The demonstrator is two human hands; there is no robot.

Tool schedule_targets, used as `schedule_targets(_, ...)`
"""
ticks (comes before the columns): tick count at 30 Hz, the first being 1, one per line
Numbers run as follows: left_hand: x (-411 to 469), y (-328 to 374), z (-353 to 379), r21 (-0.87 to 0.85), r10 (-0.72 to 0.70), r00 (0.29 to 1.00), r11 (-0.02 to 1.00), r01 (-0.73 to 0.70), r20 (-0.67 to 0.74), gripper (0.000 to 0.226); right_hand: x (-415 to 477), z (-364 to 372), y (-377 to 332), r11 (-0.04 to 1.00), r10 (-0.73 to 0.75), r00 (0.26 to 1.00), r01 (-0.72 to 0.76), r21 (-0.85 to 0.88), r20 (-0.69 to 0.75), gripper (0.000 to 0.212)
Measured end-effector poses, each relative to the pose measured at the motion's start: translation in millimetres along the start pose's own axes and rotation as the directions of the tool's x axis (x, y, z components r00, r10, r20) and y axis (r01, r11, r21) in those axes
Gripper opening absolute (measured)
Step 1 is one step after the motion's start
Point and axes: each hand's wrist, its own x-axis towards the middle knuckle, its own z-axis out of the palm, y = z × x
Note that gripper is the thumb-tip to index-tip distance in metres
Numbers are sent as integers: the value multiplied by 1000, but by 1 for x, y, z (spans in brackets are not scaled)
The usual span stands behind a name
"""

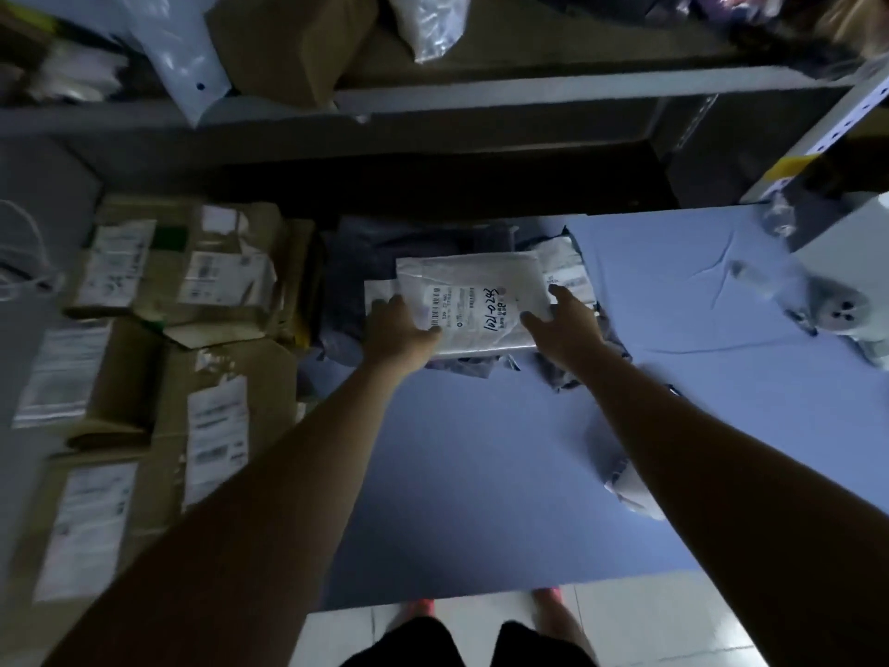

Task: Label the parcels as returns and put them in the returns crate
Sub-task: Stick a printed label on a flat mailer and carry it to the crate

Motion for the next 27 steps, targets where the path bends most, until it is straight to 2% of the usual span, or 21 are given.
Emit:
schedule_targets(3,-4,10,2,-181,-120,992,977,112,-34,49,14,3,6,999,-25,999,24,30,37,60)
schedule_targets(7,-23,24,11,-406,-280,958,884,232,-60,47,13,-5,15,990,-68,996,61,125,55,55)
schedule_targets(9,-39,30,16,-467,-280,956,859,209,-87,50,7,-12,22,983,-83,995,72,169,59,57)
schedule_targets(14,-84,47,30,-447,-255,954,879,162,-155,67,-11,-33,45,975,-138,989,126,185,52,50)
schedule_targets(17,-108,51,37,-463,-213,957,880,102,-196,67,-24,-45,60,983,-155,987,149,108,49,53)
schedule_targets(22,-145,37,63,-533,-202,967,841,91,-154,77,-59,-48,92,971,-232,972,233,47,-18,47)
schedule_targets(27,-186,19,98,-567,-174,974,821,61,-147,79,-105,-33,125,975,-220,975,221,-20,44,44)
